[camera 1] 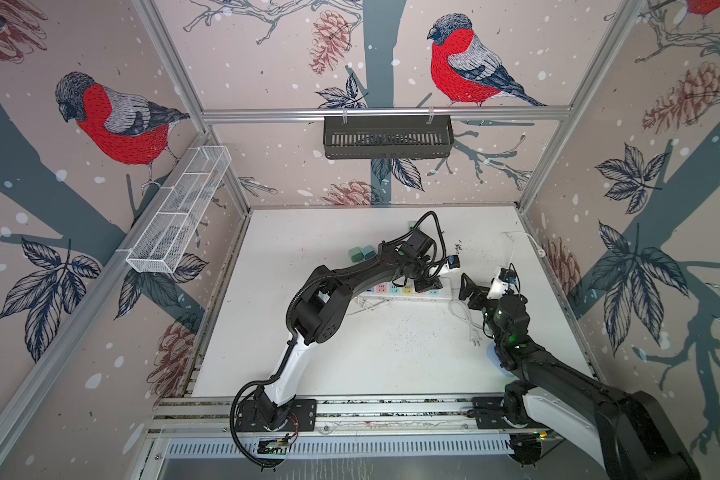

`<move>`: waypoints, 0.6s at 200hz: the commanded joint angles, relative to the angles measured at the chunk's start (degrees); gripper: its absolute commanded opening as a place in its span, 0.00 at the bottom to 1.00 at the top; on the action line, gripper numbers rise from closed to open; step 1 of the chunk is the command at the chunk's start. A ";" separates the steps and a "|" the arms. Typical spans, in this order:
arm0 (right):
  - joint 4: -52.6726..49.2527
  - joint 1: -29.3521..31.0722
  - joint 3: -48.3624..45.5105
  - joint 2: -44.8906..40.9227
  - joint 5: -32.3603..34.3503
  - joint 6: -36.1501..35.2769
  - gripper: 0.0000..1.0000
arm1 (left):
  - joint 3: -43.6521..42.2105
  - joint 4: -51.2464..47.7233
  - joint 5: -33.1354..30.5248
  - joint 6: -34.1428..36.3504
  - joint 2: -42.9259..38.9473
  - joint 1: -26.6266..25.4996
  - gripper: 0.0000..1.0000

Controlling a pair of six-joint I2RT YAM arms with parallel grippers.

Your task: Insert the plug

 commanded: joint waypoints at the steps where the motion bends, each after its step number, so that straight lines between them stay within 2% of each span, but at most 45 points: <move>1: 2.31 0.13 -0.03 -0.31 0.43 -0.27 1.00 | 0.71 -0.53 2.28 1.49 0.57 0.07 0.00; 120: 2.65 0.48 -0.59 -1.15 0.87 -0.28 1.00 | 1.33 -0.92 1.24 1.91 2.84 0.11 0.00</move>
